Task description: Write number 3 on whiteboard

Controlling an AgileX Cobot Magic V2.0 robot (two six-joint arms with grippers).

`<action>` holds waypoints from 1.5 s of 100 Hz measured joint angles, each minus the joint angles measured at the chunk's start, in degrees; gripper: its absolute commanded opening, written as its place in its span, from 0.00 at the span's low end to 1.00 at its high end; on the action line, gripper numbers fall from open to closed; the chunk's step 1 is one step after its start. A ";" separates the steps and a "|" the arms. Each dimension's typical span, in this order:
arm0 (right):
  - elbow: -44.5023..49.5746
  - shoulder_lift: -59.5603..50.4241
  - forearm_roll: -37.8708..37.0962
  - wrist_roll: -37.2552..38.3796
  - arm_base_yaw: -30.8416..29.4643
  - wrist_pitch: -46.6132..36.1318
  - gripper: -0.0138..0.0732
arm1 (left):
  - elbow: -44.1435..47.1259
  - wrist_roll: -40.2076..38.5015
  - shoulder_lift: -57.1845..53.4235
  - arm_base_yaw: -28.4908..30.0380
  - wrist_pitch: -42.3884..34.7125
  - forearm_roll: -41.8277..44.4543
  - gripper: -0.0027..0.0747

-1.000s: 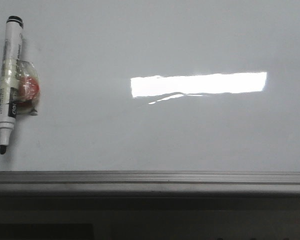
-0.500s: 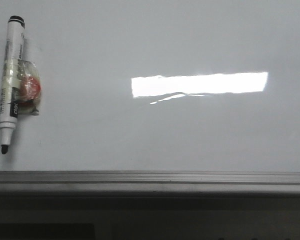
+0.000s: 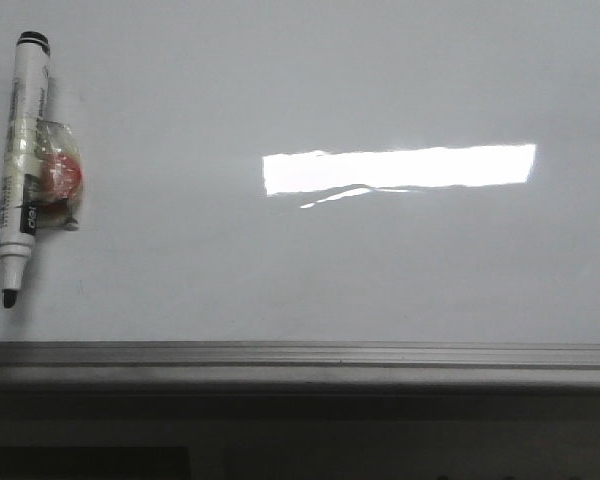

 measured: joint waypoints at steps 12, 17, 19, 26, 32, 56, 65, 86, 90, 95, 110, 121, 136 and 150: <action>0.00 0.00 0.00 0.00 0.00 0.00 0.10 | 0.00 0.00 4.04 -3.98 -5.84 -0.53 0.54; 0.00 0.00 0.00 0.00 0.00 0.00 0.10 | 0.00 0.00 5.81 -5.15 -8.56 -0.98 0.54; 0.00 0.00 0.00 0.00 0.00 0.00 0.10 | 0.00 0.00 6.61 -5.61 -9.66 -1.35 0.54; 0.00 0.00 0.00 0.00 0.00 0.00 0.10 | 0.00 0.02 9.33 -6.70 -12.42 -2.72 0.54; 0.00 0.00 0.00 0.00 0.00 0.00 0.10 | 0.00 0.02 11.77 -7.14 -13.67 -3.67 0.54; 0.00 0.00 0.00 0.00 0.00 0.00 0.10 | -0.65 -1.58 17.84 -7.98 -18.17 -6.49 0.49; -0.20 0.00 0.00 0.00 0.00 0.00 0.10 | -1.10 -2.11 19.15 -8.08 -19.26 -8.58 0.29; -1.45 0.25 0.00 0.00 0.00 1.11 0.10 | -1.19 -2.75 20.48 -8.19 -20.09 -9.86 0.01; -1.97 0.81 0.00 0.00 0.00 1.72 0.10 | -1.19 -2.75 20.48 -8.19 -20.09 -9.86 0.01; -2.82 1.90 0.00 0.00 0.22 3.06 0.10 | -1.19 -2.75 20.48 -8.19 -20.09 -9.66 0.01; -4.87 6.97 0.00 -0.39 3.60 5.56 0.10 | -1.72 -2.75 20.48 -8.19 -18.69 -5.09 0.01; -6.42 10.52 0.00 -1.32 9.84 4.53 0.10 | -3.14 -2.75 20.98 -8.19 -16.00 2.74 0.01; -9.26 14.67 0.00 -7.73 21.13 1.72 0.10 | -5.86 -2.75 21.57 -8.43 -13.49 10.57 0.01; -12.62 20.10 0.00 -13.26 31.80 0.46 0.11 | -7.65 -2.75 21.68 -8.43 -13.22 22.81 0.01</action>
